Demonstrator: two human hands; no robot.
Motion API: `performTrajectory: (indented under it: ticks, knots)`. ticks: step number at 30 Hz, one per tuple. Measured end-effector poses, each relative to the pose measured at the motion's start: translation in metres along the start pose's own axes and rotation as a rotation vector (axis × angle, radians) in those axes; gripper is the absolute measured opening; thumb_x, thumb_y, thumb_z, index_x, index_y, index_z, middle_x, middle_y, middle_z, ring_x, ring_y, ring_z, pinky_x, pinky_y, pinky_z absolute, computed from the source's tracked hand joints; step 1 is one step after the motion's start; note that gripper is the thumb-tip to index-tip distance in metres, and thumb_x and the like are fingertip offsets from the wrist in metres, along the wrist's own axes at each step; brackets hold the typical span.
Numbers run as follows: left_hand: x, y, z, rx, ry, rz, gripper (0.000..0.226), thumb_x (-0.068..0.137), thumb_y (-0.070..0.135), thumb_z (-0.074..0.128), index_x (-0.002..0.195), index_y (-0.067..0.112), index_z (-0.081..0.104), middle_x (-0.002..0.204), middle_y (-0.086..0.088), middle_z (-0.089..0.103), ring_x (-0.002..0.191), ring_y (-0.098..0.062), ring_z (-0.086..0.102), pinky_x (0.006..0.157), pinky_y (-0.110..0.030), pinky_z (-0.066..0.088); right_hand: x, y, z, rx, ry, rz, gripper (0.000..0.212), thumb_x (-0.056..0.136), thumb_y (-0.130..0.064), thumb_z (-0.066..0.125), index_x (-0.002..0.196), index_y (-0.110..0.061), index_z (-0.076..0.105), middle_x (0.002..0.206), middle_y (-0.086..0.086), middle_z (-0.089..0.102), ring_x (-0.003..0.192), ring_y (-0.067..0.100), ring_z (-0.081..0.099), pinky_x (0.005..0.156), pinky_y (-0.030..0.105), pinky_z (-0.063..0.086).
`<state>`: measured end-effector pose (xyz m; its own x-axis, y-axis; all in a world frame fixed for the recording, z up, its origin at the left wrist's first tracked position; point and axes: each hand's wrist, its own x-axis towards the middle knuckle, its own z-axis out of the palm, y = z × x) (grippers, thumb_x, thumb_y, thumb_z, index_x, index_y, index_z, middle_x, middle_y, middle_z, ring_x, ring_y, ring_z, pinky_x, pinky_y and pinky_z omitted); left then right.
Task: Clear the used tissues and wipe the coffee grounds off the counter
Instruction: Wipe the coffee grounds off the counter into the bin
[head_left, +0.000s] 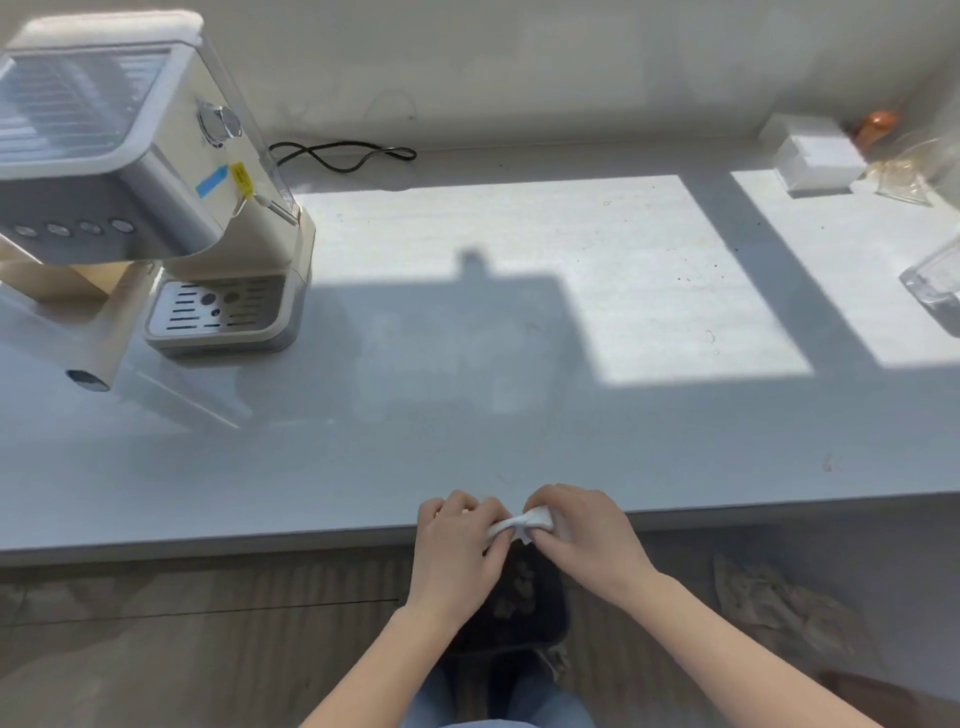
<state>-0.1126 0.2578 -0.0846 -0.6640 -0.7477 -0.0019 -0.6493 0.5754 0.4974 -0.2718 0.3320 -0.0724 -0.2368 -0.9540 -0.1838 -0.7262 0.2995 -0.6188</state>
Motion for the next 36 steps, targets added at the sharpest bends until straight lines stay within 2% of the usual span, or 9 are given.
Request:
performTrajectory:
  ticks: [4,7,12,17,21,24,28,34,36]
  knots:
    - [0.011,0.001,-0.012,-0.095,0.035,-0.146,0.019,0.084,0.039,0.057,0.070,0.029,0.049,0.068,0.015,0.052,0.067,-0.007,0.048,0.067,-0.025,0.031,0.014,-0.019,0.006,0.261,0.137,0.237,0.018,0.072,-0.031,0.060,0.085,-0.034,0.048,0.070,-0.012,0.059,0.063,0.005,0.055,0.053,0.023,0.041]
    - [0.017,0.009,-0.015,-0.406,-0.011,-0.399,0.024,0.084,0.043,0.057,0.067,0.027,0.051,0.063,0.009,0.058,0.060,-0.010,0.054,0.055,-0.025,0.041,0.025,-0.035,0.013,0.347,0.240,0.267,0.020,0.072,-0.024,0.061,0.081,-0.034,0.046,0.070,-0.012,0.057,0.063,0.005,0.053,0.053,0.023,0.041]
    - [0.029,0.013,-0.027,-0.846,-0.037,-0.734,0.016,0.089,0.024,0.057,0.080,0.015,0.066,0.078,-0.001,0.070,0.076,-0.015,0.065,0.068,-0.029,0.050,0.026,-0.054,0.029,0.367,0.302,0.206,0.017,0.081,-0.037,0.059,0.093,-0.042,0.049,0.089,-0.018,0.056,0.080,-0.001,0.056,0.064,0.022,0.050]
    - [0.038,0.006,-0.046,-1.126,-0.129,-0.859,0.045,0.097,0.032,0.035,0.075,0.021,0.073,0.073,0.005,0.075,0.070,-0.004,0.067,0.073,-0.030,0.038,0.022,-0.051,0.032,0.264,0.309,0.029,0.029,0.080,-0.041,0.064,0.106,-0.041,0.051,0.106,-0.025,0.051,0.096,-0.005,0.055,0.075,0.011,0.048]
    - [0.046,0.004,-0.040,-0.939,-0.243,-0.617,0.048,0.099,0.037,0.030,0.085,0.027,0.075,0.095,0.008,0.075,0.101,-0.007,0.063,0.096,-0.036,0.035,0.042,-0.033,0.021,0.326,0.371,0.150,0.007,0.084,-0.031,0.065,0.082,-0.031,0.059,0.083,-0.017,0.064,0.078,0.004,0.060,0.064,0.022,0.047]
    - [0.054,-0.022,-0.029,-0.300,-0.022,-0.319,0.030,0.097,0.032,0.038,0.105,0.030,0.068,0.130,0.007,0.060,0.127,-0.013,0.046,0.108,-0.038,0.025,0.049,-0.006,0.007,0.059,0.401,0.167,0.011,0.084,-0.028,0.067,0.076,-0.023,0.060,0.079,-0.009,0.063,0.072,0.016,0.061,0.055,0.029,0.040]
    - [0.047,-0.077,-0.016,0.212,-0.116,-0.135,0.048,0.099,0.036,0.022,0.147,0.032,0.020,0.160,0.006,0.008,0.147,-0.015,0.000,0.117,-0.046,-0.001,0.048,0.004,0.002,-0.112,0.424,0.144,0.008,0.077,-0.012,0.072,0.078,-0.018,0.066,0.077,-0.001,0.063,0.071,0.023,0.063,0.052,0.026,0.040]
    - [0.044,-0.090,-0.003,0.304,-0.110,-0.111,0.051,0.099,0.035,0.018,0.148,0.035,0.003,0.159,0.009,-0.002,0.146,-0.013,-0.010,0.117,-0.044,-0.003,0.029,-0.037,0.049,-0.142,0.168,-0.216,0.029,0.060,-0.001,0.081,0.074,-0.021,0.065,0.072,-0.006,0.060,0.064,0.017,0.059,0.045,0.022,0.042]
    - [0.043,-0.092,-0.003,0.349,-0.110,-0.106,0.052,0.098,0.037,0.013,0.148,0.034,-0.003,0.159,0.008,-0.006,0.146,-0.014,-0.011,0.117,-0.044,-0.003,0.032,-0.023,0.035,-0.166,0.157,-0.192,0.029,0.058,0.002,0.081,0.072,-0.019,0.067,0.069,-0.002,0.059,0.060,0.020,0.057,0.046,0.023,0.041]
